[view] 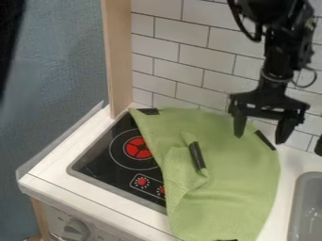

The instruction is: Fold the cloth from top right to bottom left

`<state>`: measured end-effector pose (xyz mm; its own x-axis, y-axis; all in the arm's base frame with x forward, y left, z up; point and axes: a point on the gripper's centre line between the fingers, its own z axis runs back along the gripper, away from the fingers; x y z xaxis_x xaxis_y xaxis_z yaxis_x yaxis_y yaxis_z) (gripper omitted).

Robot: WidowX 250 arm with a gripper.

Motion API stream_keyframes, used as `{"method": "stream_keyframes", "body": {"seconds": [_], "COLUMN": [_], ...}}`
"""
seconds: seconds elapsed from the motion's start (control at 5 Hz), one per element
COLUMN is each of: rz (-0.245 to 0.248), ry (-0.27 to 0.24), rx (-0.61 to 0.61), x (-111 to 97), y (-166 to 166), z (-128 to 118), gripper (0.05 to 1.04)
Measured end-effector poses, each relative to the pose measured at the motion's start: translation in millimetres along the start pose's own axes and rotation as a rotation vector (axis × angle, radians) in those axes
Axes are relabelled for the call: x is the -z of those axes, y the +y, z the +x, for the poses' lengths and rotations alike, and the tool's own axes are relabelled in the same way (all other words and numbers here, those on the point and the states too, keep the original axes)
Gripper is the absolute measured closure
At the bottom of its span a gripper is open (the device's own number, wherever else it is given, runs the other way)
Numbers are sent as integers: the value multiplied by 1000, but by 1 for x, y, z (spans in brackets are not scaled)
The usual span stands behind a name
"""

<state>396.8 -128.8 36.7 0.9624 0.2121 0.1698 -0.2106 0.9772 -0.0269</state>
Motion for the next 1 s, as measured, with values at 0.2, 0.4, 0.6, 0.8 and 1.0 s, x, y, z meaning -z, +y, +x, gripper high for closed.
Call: {"method": "stream_keyframes", "body": {"seconds": [0.2, 0.4, 0.6, 0.8, 1.0], "rz": [19, 32, 27, 8, 11], "ry": [-8, 12, 17, 27, 37], "rx": [-3, 0, -14, 10, 31], "x": [13, 28, 41, 53, 62], "y": [-9, -16, -23, -33, -38], "z": [7, 16, 22, 28, 31], "gripper": [84, 84, 84, 84, 84]}}
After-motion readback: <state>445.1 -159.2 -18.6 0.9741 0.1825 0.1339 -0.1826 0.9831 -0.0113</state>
